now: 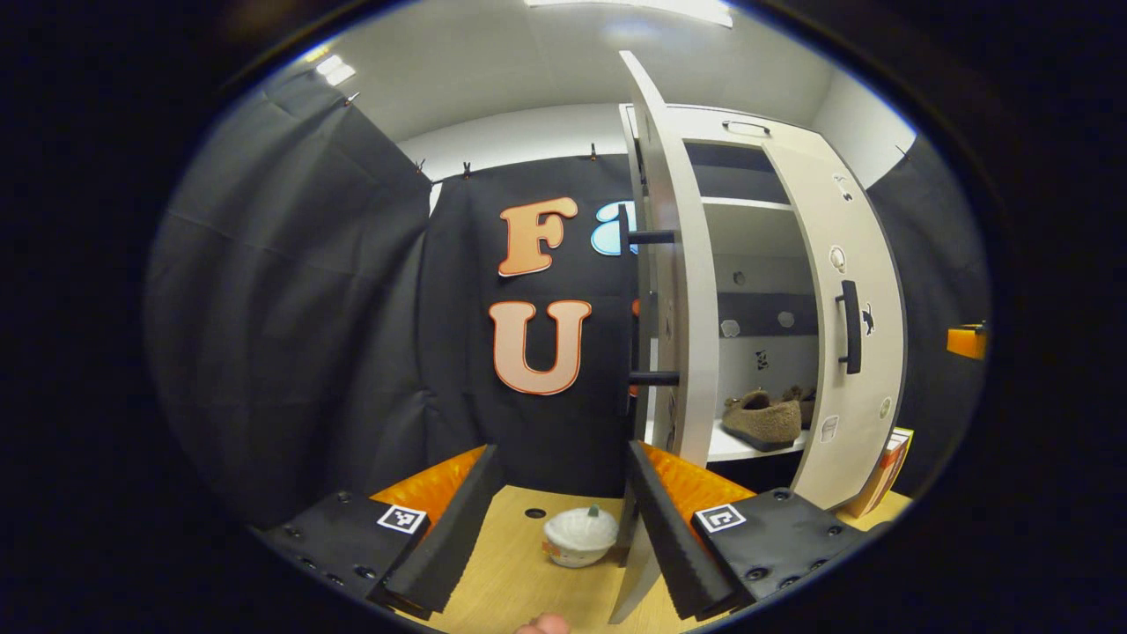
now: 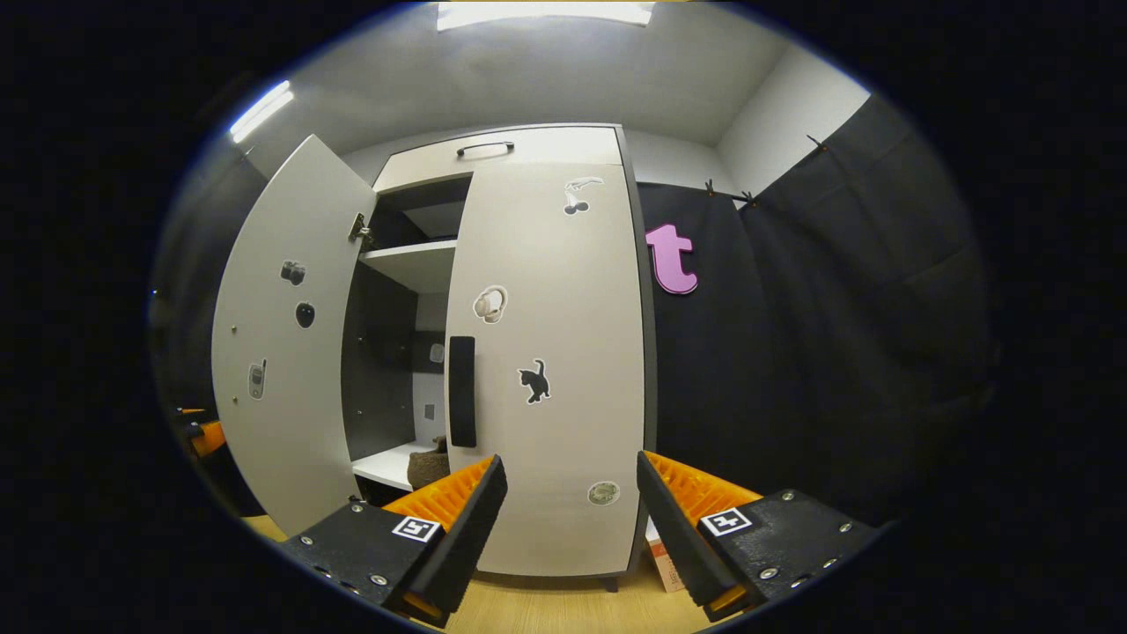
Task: Grab one shoe with the right hand and put it into the shoe cabinet, grab the other shoe with the left hand and put it into the shoe cabinet; then close the right door with the right hand and the left door with the left hand.
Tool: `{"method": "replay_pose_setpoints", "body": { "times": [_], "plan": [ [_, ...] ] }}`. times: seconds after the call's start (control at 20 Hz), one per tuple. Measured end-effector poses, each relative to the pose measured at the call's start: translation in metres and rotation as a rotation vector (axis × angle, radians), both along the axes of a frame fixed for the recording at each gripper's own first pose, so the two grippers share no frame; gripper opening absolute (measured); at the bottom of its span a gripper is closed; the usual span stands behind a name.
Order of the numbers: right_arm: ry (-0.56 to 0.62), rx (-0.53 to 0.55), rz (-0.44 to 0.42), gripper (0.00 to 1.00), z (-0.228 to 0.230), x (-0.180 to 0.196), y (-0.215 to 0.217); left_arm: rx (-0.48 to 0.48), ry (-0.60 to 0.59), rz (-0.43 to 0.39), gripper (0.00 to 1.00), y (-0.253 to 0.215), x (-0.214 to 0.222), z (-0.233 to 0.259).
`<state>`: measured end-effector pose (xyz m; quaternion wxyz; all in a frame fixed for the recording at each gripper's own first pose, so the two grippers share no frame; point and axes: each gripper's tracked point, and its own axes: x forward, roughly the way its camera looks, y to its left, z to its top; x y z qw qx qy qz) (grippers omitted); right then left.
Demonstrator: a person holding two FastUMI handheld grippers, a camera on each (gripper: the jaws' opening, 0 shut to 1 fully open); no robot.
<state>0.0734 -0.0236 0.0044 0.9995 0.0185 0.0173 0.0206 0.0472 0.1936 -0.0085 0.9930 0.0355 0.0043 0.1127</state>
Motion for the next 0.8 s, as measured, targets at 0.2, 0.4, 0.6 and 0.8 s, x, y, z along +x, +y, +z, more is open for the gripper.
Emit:
{"method": "replay_pose_setpoints", "body": {
  "times": [0.2,0.4,0.6,0.8],
  "plan": [
    [-0.009,0.009,0.0,0.92,0.003,0.002,0.002,-0.028,-0.007,-0.044,0.95,-0.014,0.001,0.0],
    [-0.001,0.035,0.001,0.92,0.001,0.006,0.003,-0.111,0.018,-0.135,0.92,-0.048,0.006,-0.005],
    [0.008,0.037,-0.012,0.92,-0.002,0.004,-0.003,-0.06,0.018,-0.228,0.95,-0.105,0.021,-0.005],
    [0.012,0.022,-0.038,0.92,-0.001,0.003,-0.016,-0.058,0.028,-0.273,0.96,-0.139,0.043,-0.008]
  ]
}}
